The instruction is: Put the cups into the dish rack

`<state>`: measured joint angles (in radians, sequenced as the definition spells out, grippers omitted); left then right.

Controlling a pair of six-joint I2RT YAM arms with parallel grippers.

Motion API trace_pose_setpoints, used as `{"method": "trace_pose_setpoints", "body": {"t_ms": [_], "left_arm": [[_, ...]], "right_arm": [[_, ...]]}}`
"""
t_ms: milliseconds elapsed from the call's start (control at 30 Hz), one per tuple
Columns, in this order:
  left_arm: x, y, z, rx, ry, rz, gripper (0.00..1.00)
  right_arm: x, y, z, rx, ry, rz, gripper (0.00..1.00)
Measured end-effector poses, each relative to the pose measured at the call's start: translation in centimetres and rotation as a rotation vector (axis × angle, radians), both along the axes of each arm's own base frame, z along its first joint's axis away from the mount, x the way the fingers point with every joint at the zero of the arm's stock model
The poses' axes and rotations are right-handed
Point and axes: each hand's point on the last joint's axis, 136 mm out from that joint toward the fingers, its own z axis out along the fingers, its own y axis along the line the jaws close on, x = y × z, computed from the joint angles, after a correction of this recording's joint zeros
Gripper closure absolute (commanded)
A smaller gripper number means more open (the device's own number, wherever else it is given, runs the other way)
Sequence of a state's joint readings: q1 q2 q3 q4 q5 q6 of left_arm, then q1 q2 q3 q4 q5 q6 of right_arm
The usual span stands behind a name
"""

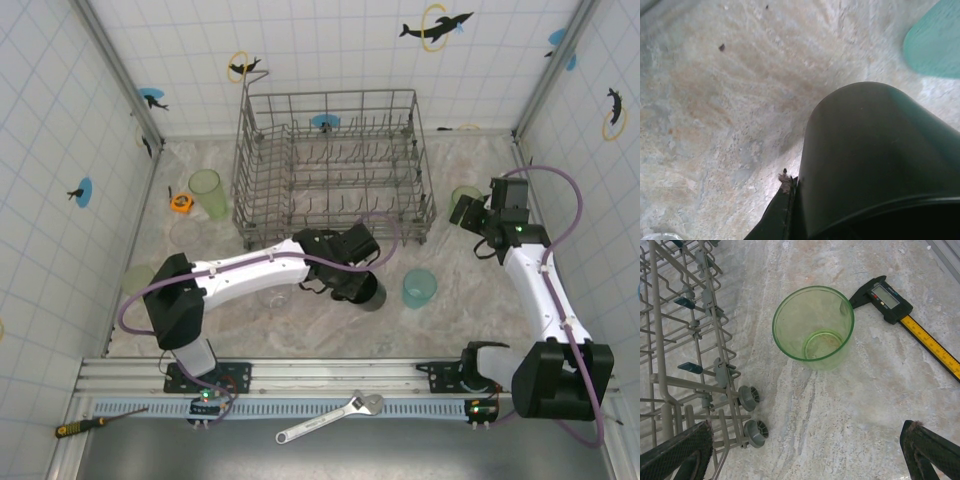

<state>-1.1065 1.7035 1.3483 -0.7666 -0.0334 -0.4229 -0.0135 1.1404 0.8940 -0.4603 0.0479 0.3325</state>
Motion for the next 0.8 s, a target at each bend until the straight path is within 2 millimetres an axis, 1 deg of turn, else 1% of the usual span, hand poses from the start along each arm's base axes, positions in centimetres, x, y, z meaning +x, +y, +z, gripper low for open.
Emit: {"method": "trace_pose_setpoints", "body": {"t_ms": [333, 533, 633, 800], "left_arm": [[1.0, -1.3, 3.9, -0.056, -0.034, 0.031, 1.0], [2.1, -2.2, 7.0, -0.113, -0.074, 0.049, 1.0], [3.0, -2.3, 8.2, -0.143, -0.086, 0.075, 1.0], [5.2, -1.7, 9.9, -0.183, -0.092, 0.135, 1.0]], "right_arm": [[0.0, 0.4, 0.0, 0.023, 0.0, 0.008, 0.01], [0.0, 0.5, 0.1, 0.032, -0.005, 0.007, 0.01], [-0.1, 0.6, 0.3, 0.038, -0.011, 0.008, 0.01], [-0.2, 0.7, 0.7, 0.05, -0.021, 0.011, 0.01]]}}
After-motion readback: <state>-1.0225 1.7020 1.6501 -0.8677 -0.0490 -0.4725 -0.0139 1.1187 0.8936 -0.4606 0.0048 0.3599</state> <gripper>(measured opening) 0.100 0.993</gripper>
